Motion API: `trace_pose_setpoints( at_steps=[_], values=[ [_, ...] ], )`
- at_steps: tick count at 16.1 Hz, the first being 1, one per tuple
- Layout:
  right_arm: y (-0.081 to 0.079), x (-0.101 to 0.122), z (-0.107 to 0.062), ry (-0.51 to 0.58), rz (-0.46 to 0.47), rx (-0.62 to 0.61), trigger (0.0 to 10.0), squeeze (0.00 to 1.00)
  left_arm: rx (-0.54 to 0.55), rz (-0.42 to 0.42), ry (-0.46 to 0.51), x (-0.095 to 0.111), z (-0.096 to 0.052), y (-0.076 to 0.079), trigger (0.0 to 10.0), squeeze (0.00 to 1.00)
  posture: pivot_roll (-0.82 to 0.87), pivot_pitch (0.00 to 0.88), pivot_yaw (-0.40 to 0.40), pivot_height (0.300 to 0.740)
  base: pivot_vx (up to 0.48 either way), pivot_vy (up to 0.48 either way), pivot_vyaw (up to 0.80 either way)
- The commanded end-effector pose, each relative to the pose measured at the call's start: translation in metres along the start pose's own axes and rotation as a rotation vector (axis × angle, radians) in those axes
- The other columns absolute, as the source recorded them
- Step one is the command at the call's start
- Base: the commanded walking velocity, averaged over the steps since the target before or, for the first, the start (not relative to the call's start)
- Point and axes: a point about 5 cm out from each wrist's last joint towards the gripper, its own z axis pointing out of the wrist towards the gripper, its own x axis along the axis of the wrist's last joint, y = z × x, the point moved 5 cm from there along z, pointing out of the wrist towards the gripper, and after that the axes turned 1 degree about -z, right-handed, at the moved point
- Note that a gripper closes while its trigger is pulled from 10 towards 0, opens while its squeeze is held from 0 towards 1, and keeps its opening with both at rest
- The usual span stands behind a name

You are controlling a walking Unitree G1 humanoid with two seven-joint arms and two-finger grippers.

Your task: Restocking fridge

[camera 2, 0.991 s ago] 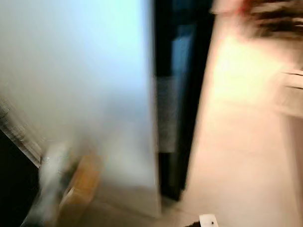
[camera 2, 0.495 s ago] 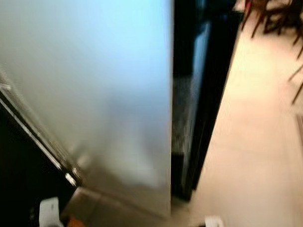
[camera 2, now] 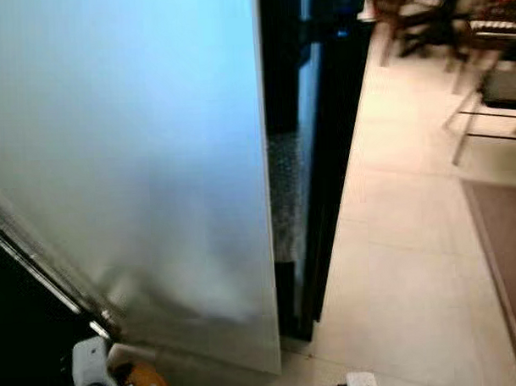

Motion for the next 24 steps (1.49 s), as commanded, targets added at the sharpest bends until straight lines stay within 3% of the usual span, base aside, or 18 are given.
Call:
trace_pose_setpoints(
  at_steps=[1,6,13,19,20,21,22,24],
  values=[
    [-0.005,0.001,0.0,0.005,0.01,0.01,10.0,0.0,0.017,0.019,-0.014,-0.005,-0.002,-0.008,10.0,0.0,-0.09,0.0,0.081,0.74,0.0,0.0,-0.8],
    [-0.006,0.001,0.0,0.006,0.007,0.014,10.0,0.0,0.012,0.042,-0.02,-0.007,-0.002,-0.007,10.0,0.0,-0.1,0.0,0.084,0.74,0.0,0.0,-0.8],
    [-0.003,0.009,0.0,0.063,0.048,-0.018,10.0,0.0,0.043,0.064,-0.051,-0.014,-0.003,-0.01,10.0,0.0,-0.1,0.0,0.078,0.74,0.0,0.0,0.0],
    [0.013,0.026,-0.005,0.213,0.047,-0.186,10.0,0.0,0.042,0.133,-0.075,-0.018,-0.004,-0.014,10.0,0.0,-0.12,0.0,0.097,0.74,0.0,0.0,0.0],
    [0.039,0.062,-0.011,0.336,0.058,-0.26,10.0,0.0,0.045,0.133,-0.074,-0.018,-0.004,-0.015,10.0,0.0,-0.12,0.0,0.096,0.74,0.0,0.0,0.0],
    [0.066,0.104,-0.023,0.483,0.154,-0.293,10.0,0.0,0.048,0.132,-0.074,-0.017,-0.004,-0.016,10.0,0.0,-0.12,0.0,0.096,0.74,0.0,0.0,0.0],
    [0.078,0.119,-0.029,0.554,0.241,-0.301,10.0,0.0,0.049,0.132,-0.073,-0.017,-0.004,-0.017,10.0,0.0,-0.12,0.0,0.096,0.74,0.0,0.0,0.0],
    [0.081,0.144,-0.041,0.675,0.212,-0.335,10.0,0.0,0.049,0.144,-0.07,-0.016,-0.004,-0.018,10.0,0.0,-0.12,0.0,0.097,0.74,0.0,0.0,0.0]
  ],
)
